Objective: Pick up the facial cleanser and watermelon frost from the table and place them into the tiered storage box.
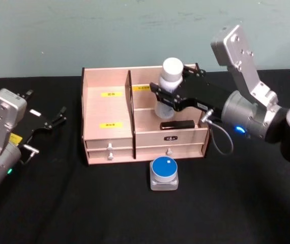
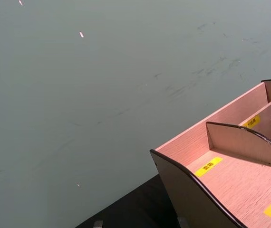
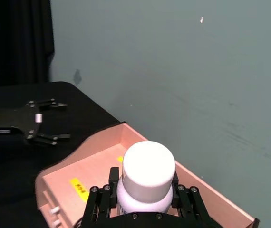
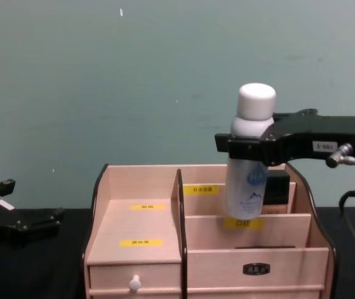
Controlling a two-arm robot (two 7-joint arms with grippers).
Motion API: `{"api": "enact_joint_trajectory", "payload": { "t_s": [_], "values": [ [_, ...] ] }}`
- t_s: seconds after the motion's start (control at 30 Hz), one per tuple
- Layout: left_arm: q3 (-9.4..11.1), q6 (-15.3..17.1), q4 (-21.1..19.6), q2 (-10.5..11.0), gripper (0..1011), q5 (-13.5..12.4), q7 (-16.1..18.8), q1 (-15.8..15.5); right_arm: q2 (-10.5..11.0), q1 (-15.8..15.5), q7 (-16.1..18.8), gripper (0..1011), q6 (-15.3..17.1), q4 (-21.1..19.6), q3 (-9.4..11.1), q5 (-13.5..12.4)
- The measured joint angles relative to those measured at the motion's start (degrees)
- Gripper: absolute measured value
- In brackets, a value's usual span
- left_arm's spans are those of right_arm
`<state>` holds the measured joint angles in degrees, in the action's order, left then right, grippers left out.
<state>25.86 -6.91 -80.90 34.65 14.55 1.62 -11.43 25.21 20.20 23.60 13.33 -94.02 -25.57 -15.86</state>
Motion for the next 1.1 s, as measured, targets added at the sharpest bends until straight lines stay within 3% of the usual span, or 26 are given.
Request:
{"api": "enact_joint_trajectory", "payload": {
  "t_s": [0.5,1.1],
  "values": [
    [0.0,0.0,0.0,0.0,1010,0.0,0.0,0.0,-4.8,6.4,0.1,594,-1.5,9.8,-1.5,2.7],
    [0.0,0.0,0.0,0.0,1010,0.0,0.0,0.0,-7.9,10.0,1.4,594,-2.5,15.7,-2.5,3.9]
  ]
}}
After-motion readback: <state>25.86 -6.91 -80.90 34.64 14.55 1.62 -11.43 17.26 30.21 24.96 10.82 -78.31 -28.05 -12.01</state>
